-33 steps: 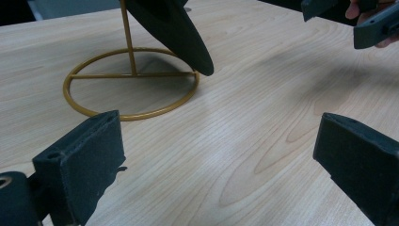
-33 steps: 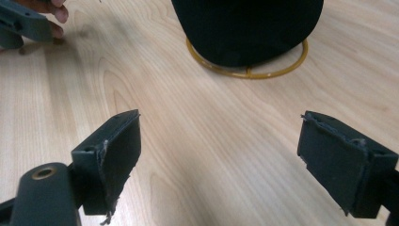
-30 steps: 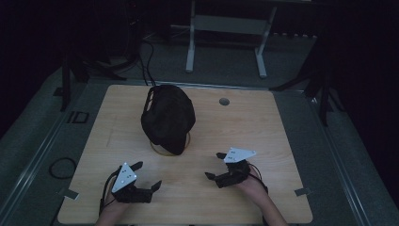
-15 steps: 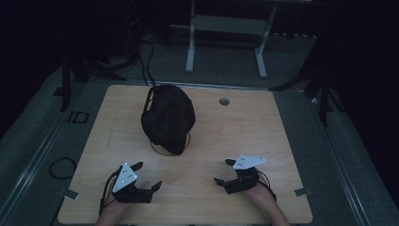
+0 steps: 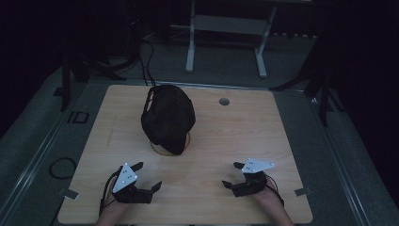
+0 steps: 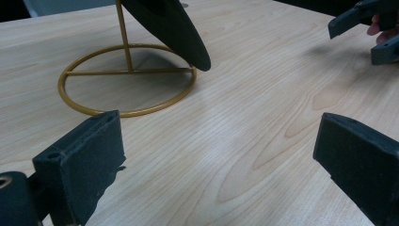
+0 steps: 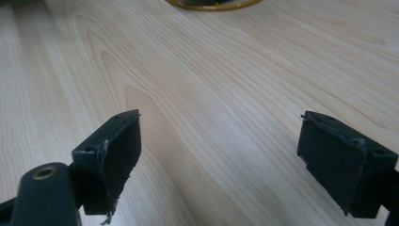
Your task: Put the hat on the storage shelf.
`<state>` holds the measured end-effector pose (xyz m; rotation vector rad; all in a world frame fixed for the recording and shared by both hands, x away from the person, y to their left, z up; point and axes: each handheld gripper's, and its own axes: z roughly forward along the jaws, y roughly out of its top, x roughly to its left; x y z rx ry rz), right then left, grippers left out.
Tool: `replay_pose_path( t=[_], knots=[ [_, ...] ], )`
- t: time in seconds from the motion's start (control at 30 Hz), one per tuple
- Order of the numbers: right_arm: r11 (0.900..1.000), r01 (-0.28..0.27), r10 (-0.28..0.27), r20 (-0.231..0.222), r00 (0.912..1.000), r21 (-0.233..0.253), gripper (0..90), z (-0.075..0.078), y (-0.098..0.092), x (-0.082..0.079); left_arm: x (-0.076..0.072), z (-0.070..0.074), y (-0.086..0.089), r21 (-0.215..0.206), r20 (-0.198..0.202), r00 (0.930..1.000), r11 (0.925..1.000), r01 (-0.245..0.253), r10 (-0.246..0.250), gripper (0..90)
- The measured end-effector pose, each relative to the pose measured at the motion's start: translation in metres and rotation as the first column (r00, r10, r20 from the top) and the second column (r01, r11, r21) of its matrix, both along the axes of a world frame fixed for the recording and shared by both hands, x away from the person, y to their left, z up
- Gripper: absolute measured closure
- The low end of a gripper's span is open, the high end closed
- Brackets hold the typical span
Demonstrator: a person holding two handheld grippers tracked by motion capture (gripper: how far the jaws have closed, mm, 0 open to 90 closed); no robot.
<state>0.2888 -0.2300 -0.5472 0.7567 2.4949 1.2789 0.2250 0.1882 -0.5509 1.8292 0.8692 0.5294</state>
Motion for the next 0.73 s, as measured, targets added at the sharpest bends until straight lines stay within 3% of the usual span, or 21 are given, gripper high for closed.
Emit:
replay_pose_path(
  t=[0.47, 0.73],
  knots=[
    [1.000, 0.020, -0.020, -0.002, 0.9998, -0.019, 13.7, -0.004, -0.022, 0.002, -0.001, -0.001, -0.001, 0.011, 0.002, 1.0000, 0.9999, 0.005, -0.005, 2.9],
    [0.999, 0.042, -0.042, -0.009, 0.9991, 0.003, 13.7, -0.004, -0.028, 0.006, -0.001, -0.002, 0.001, 0.005, -0.002, 1.0000, 1.0000, 0.001, -0.001, 2.9]
  ],
)
